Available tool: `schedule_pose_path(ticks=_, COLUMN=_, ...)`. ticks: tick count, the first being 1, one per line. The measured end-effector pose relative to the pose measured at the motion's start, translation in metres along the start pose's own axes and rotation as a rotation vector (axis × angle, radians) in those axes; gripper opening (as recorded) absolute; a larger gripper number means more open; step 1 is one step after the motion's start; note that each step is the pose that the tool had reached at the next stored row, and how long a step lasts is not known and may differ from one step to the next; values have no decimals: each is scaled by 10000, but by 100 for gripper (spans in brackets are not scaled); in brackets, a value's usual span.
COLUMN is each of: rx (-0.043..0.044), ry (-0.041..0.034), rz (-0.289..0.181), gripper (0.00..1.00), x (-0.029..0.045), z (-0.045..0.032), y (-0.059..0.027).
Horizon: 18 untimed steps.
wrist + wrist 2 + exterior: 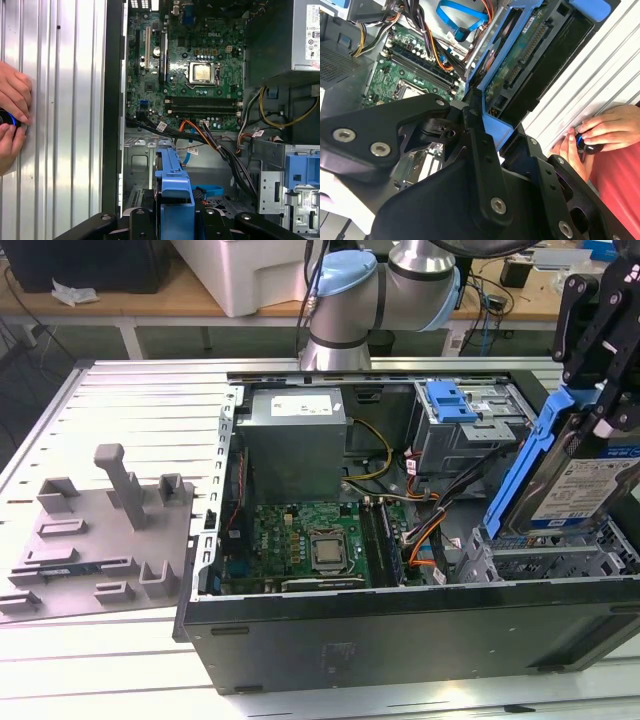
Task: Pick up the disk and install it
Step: 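Insert the disk into the insertion slot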
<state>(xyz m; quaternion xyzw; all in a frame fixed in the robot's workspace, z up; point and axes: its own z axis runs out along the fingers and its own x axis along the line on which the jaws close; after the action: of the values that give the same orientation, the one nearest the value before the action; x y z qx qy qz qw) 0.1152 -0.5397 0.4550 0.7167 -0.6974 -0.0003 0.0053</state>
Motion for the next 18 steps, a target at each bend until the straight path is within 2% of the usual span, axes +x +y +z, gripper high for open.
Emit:
schedule_pose_path(ticks=7, rx=0, ry=1, rz=0, gripper=37, x=8, z=32, y=-1)
schedule_pose_path(ticks=12, rx=1, ry=-36, rz=2, gripper=37, x=9, z=46, y=-8)
schedule_pose_path(ticks=18, rx=1, ry=-37, rz=32, gripper=37, x=9, z=50, y=-8)
